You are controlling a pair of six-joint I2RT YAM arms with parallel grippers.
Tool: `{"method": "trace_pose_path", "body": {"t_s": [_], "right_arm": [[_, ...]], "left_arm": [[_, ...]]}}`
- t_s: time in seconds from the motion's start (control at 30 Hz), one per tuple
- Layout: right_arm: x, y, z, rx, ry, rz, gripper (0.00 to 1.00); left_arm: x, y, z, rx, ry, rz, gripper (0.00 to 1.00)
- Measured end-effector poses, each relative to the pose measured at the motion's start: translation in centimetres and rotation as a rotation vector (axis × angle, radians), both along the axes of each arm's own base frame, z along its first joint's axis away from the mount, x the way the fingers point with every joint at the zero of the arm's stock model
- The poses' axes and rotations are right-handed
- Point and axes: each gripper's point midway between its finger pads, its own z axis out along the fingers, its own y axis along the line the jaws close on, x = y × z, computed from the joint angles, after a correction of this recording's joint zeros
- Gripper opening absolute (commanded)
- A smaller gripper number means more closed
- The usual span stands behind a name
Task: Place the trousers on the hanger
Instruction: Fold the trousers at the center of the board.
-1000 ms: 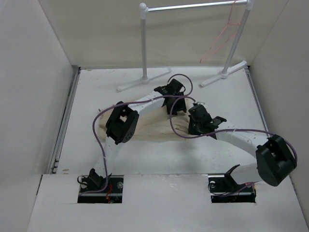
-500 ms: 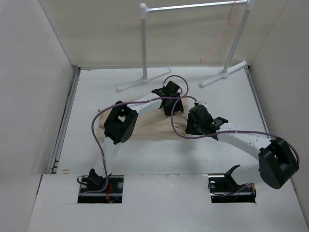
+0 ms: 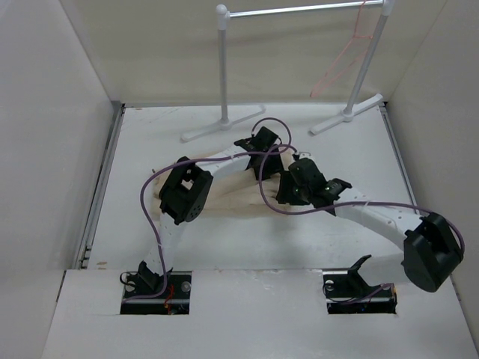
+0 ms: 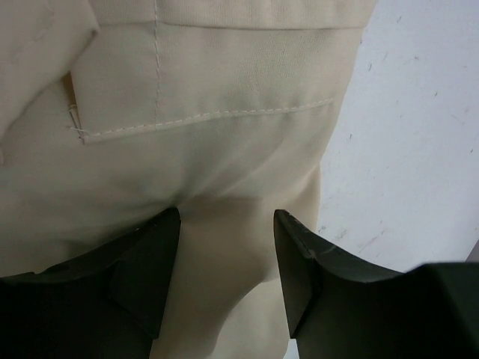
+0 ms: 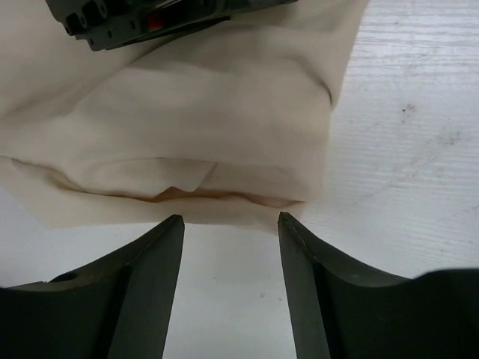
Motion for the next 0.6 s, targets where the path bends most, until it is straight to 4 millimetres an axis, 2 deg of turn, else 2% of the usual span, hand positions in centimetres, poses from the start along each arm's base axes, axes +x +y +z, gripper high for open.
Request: {"method": "trace_pose_path", "body": {"t_s": [0.07,0.1,0.17,0.23,0.3,0.4,0.5,0.57,0.6], "right_arm": [[0.0,0.4,-0.3,0.007,0.011,0.016,0.59],[-0.1,0.6,-0.8,-0.001,0.028,0.024,0.55],[-0.2,0.7,-2.4,-0.027,0.066,0.041,0.41],[-0.5,0.8,-3.9,-0.049,0.107,0.05,0.21],[-0.7,0.7,-4.8,-0.063,0.128,0.052,0.12],[-1.0,0.5,-5.0,-0.064,0.128,0.045,0.07],[-2.1,-0.1,-5.5,-0.069,0.144,0.034,0.07],[-3.1,-0.8,-6.4,-0.079,0.166,0.021,0.09],[-3.6,-1.1,-6.8,-0.085,0.178,0.016,0.14]], "left_arm": [[0.0,0.0,0.0,-0.001,0.0,0.0,0.51],[0.0,0.0,0.0,-0.001,0.0,0.0,0.51],[0.0,0.0,0.0,-0.001,0.001,0.0,0.51],[0.1,0.1,0.0,-0.003,0.001,0.002,0.51],[0.1,0.1,0.0,-0.005,0.003,0.003,0.51],[0.3,0.3,0.0,-0.007,0.005,0.009,0.51],[0.4,0.3,0.1,-0.009,0.007,0.011,0.51],[0.4,0.4,0.1,-0.01,0.008,0.012,0.51],[0.5,0.4,0.1,-0.011,0.009,0.013,0.51]]}}
